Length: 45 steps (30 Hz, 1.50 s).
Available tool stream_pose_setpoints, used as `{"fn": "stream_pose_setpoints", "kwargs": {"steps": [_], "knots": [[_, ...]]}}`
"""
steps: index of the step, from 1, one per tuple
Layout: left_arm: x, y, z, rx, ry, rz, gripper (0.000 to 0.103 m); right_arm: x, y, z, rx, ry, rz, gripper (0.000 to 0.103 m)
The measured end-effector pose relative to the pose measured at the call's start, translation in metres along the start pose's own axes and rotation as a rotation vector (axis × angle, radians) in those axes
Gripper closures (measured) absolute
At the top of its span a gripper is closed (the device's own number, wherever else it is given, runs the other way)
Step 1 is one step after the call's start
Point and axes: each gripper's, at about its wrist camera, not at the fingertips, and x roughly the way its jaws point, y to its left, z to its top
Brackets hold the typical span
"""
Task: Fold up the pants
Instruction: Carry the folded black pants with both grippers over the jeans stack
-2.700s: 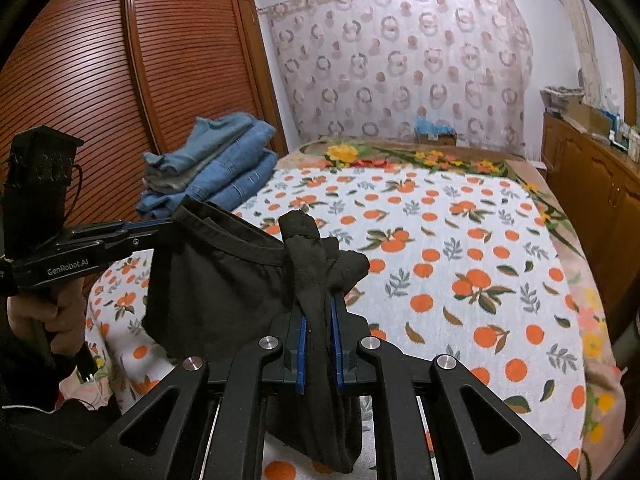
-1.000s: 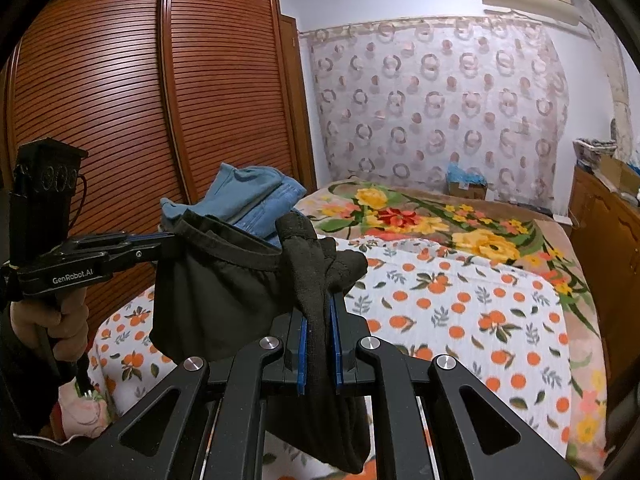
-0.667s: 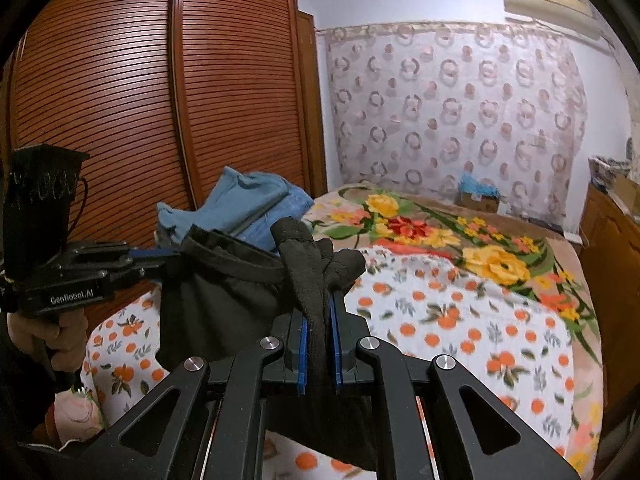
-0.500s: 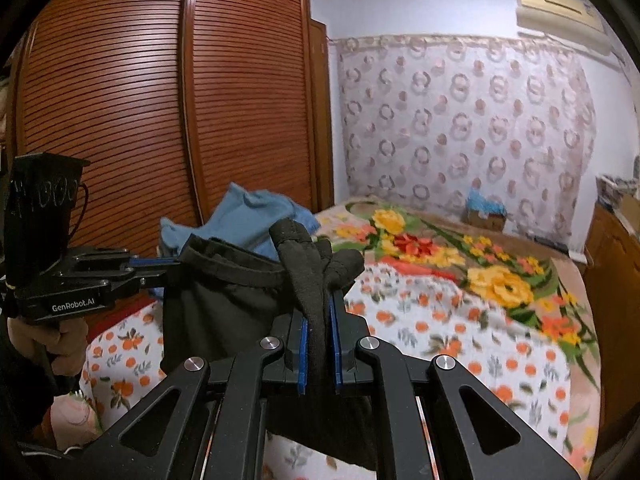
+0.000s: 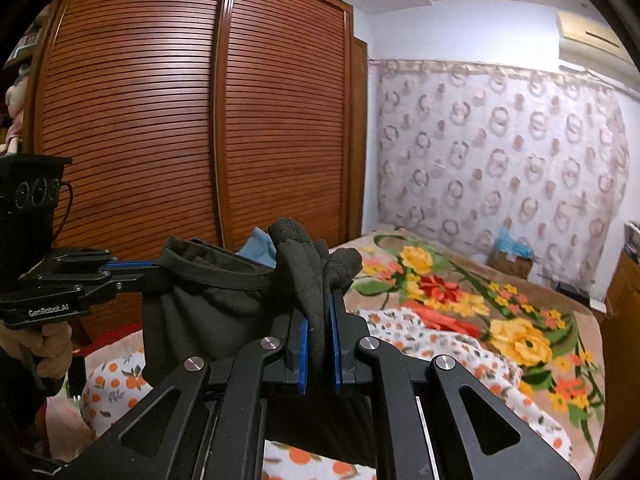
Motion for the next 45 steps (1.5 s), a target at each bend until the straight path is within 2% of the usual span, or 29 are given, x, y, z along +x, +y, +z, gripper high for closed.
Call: {"fn": "stream_pose_setpoints", "kwargs": {"steps": [10,19,29,38,45], "knots": [[-0.012,0.031,-0.002,-0.034,-0.020,0.097,0.097,0.048,-0.011,0.019,-0.052,-0.005,0.062,0.094],[-0.004,0.052,-0.003,-0.055,-0.012,0.187,0.097,0.096,-0.024,0.029,-0.069,0.021,0.084,0.094],[0.002,0.064,-0.007,-0.112,-0.008,0.199,0.097,0.113,-0.015,0.039,-0.157,0.028,0.111,0.094],[0.012,0.088,-0.021,-0.173,0.033,0.234,0.097,0.159,-0.015,0.043,-0.218,0.075,0.162,0.094],[0.009,0.100,-0.027,-0.213,0.039,0.241,0.097,0.177,-0.020,0.047,-0.242,0.089,0.206,0.094]]}}
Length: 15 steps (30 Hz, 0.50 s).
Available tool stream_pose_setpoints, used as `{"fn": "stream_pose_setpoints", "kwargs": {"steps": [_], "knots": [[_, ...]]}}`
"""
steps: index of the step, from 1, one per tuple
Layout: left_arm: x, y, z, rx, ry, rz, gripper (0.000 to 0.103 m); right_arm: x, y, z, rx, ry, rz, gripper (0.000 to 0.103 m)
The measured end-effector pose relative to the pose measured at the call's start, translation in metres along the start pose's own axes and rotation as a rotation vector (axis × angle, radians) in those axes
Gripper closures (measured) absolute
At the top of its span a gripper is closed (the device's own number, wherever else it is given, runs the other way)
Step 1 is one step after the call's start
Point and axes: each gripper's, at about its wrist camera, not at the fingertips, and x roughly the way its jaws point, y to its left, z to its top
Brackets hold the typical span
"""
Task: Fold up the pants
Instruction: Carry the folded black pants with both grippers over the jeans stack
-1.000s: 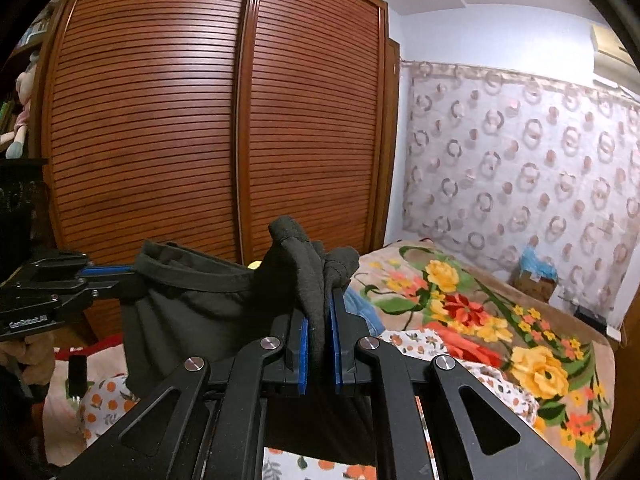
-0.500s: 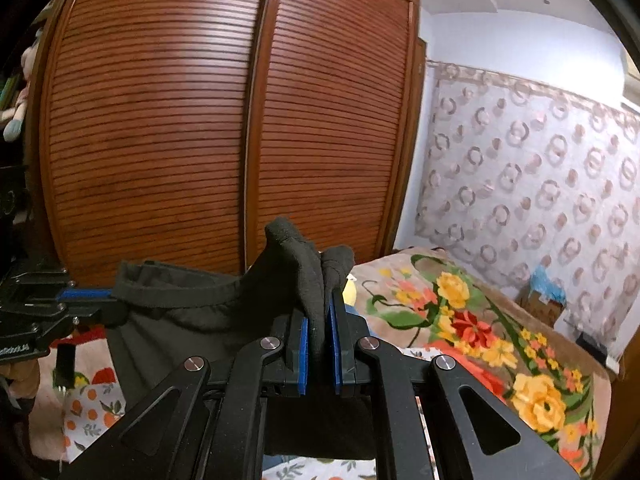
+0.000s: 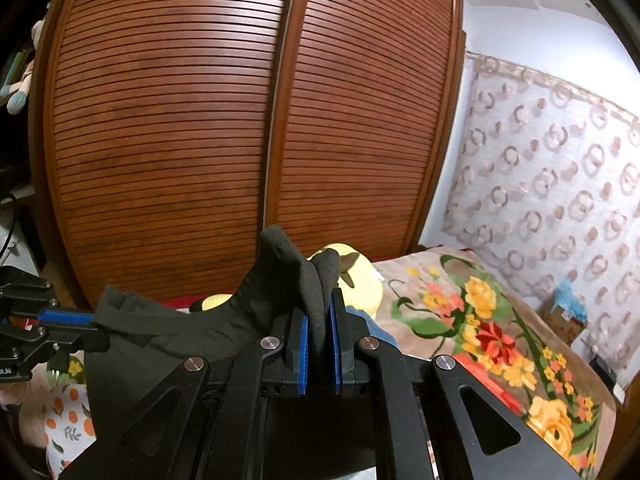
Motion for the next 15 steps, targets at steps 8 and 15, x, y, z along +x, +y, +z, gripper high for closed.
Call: {"fn": "stream_pose_setpoints", "kwargs": {"steps": [8,15], "knots": [[0.007,0.006,-0.009,-0.001,0.033,0.043,0.089,0.022,-0.006,-0.006,-0.002,0.067,0.029,0.094],[0.000,0.006,0.001,0.018,-0.009,0.040,0.059,0.007,-0.016,-0.010,0.040,0.069,-0.030,0.062]]}}
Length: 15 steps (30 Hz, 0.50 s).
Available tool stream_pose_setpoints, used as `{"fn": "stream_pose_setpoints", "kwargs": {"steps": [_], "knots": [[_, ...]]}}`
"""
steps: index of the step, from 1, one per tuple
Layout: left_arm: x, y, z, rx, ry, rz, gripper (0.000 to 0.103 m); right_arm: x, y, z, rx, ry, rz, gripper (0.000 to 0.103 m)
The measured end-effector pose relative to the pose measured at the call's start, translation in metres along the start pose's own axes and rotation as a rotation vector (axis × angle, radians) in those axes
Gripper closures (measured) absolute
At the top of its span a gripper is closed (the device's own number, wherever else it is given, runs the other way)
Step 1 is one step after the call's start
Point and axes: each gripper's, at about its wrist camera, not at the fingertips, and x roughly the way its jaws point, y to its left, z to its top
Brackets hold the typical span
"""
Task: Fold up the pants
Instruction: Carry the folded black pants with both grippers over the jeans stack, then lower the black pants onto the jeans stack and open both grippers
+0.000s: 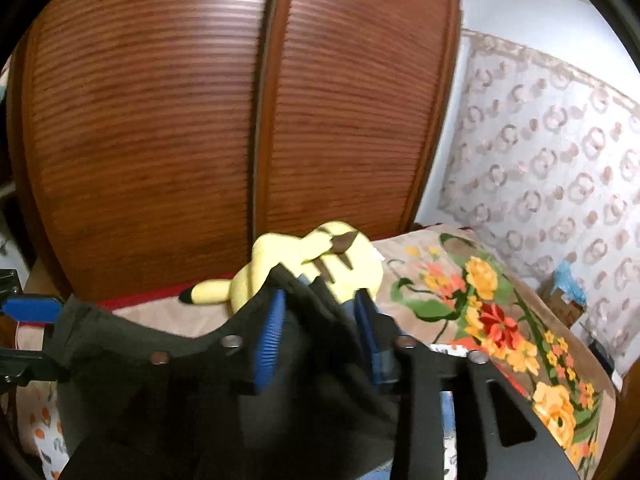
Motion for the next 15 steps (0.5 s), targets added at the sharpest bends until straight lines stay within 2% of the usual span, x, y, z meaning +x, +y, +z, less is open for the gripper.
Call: {"fn": "stream_pose_setpoints", "kwargs": {"steps": [4,8,11,15], "knots": [[0.001,-0.004,0.006,0.015,-0.008,0.008,0.059,-0.033,-0.011,-0.004,0.054,-0.030,0.010,0.062],[0.005,-0.010,0.005,0.036,-0.006,-0.007,0.059,-0.060,-0.013,-0.024,0.073,-0.024,0.089,0.062],[0.014,-0.012,0.000,0.050,0.020,0.002,0.059,-0.063,-0.017,-0.037,0.094,0.006,0.138,0.062],[0.030,-0.004,-0.010,0.049,0.079,0.063,0.059,-0.049,-0.036,-0.043,0.107,0.052,0.118,0.062]]}}
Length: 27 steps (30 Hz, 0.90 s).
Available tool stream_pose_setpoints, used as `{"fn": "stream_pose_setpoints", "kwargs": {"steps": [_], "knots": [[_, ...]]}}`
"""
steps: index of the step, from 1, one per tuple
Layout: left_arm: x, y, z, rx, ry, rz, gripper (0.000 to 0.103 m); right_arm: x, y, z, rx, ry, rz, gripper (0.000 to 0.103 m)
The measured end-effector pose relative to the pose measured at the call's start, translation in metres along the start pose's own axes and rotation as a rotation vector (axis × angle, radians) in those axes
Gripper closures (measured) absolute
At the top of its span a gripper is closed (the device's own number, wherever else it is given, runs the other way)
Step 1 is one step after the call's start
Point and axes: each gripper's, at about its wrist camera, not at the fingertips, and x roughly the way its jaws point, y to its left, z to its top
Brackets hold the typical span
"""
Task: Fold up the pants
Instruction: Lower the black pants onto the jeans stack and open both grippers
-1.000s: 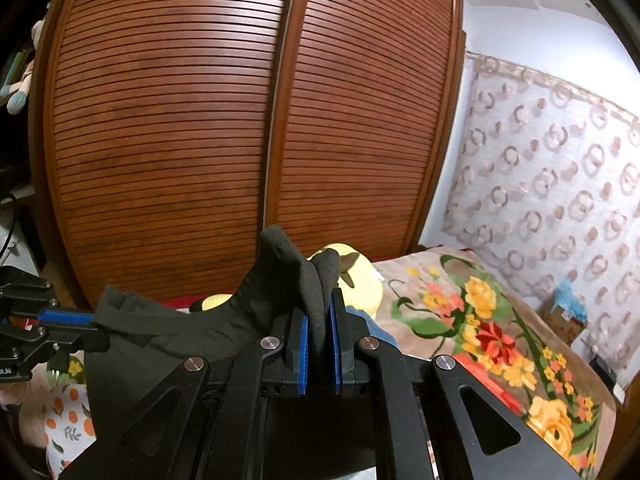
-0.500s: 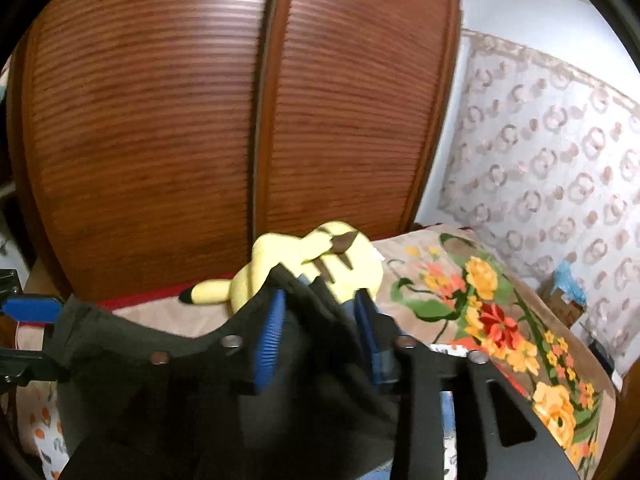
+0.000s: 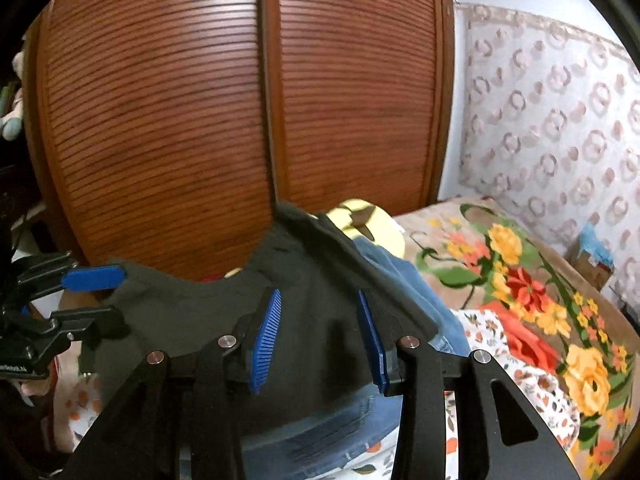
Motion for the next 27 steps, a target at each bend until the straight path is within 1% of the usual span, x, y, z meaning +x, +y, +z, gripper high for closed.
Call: {"fn": "stream_pose_setpoints", "kwargs": {"steps": [1,3,6,10,16,23,27], "knots": [[0.005,0.005,-0.004,0.000,0.016,0.030,0.059,0.003,-0.005,0.000,0.012,0.009,-0.006,0.062],[0.011,0.015,-0.009,-0.023,0.037,0.051,0.059,0.017,-0.013,0.005,0.026,0.027,-0.029,0.062],[0.016,0.027,-0.016,-0.057,0.062,0.053,0.059,0.030,-0.021,0.004,0.049,0.048,-0.028,0.062],[0.019,0.025,-0.024,-0.055,0.077,0.058,0.059,0.037,-0.014,0.009,0.047,0.044,-0.027,0.062],[0.010,0.020,-0.024,-0.053,0.068,0.045,0.059,0.032,-0.009,0.001,0.071,0.019,-0.040,0.062],[-0.002,0.015,-0.029,-0.045,0.062,0.030,0.059,0.007,0.018,-0.011,0.065,-0.017,-0.032,0.062],[-0.007,0.013,-0.033,-0.035,0.062,0.035,0.058,-0.004,0.029,-0.019,0.071,-0.019,-0.043,0.062]]}}
